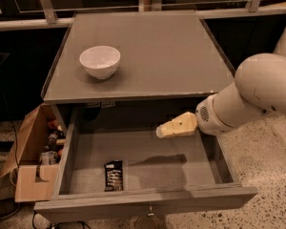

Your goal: Pick rxbar chocolate from top drawer and place on counter

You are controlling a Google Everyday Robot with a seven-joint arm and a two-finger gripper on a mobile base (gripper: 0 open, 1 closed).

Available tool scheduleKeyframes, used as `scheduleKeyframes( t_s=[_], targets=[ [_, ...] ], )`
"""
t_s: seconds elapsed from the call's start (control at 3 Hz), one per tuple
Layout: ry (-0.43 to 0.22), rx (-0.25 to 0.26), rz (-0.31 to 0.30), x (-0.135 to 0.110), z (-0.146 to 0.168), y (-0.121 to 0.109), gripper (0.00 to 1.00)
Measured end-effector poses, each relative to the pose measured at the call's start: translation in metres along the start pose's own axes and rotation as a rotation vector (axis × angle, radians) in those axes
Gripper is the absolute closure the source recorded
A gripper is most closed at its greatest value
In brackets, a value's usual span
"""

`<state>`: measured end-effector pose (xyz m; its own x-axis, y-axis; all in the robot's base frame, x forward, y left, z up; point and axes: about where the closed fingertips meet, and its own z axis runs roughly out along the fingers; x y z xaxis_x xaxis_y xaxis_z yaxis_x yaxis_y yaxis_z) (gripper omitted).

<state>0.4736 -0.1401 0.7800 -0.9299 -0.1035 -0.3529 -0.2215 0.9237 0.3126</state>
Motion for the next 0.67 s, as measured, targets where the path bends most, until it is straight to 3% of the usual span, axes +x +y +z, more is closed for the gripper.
scheduleKeyframes(
  t_s=[0.33,0.67],
  targets=[
    [-0.029,0.069,0.104,-0.013,-0.001,-0.051,0.00],
    [-0.058,0.199,0.285,-0.015,-0.013,-0.149,0.00]
  ],
)
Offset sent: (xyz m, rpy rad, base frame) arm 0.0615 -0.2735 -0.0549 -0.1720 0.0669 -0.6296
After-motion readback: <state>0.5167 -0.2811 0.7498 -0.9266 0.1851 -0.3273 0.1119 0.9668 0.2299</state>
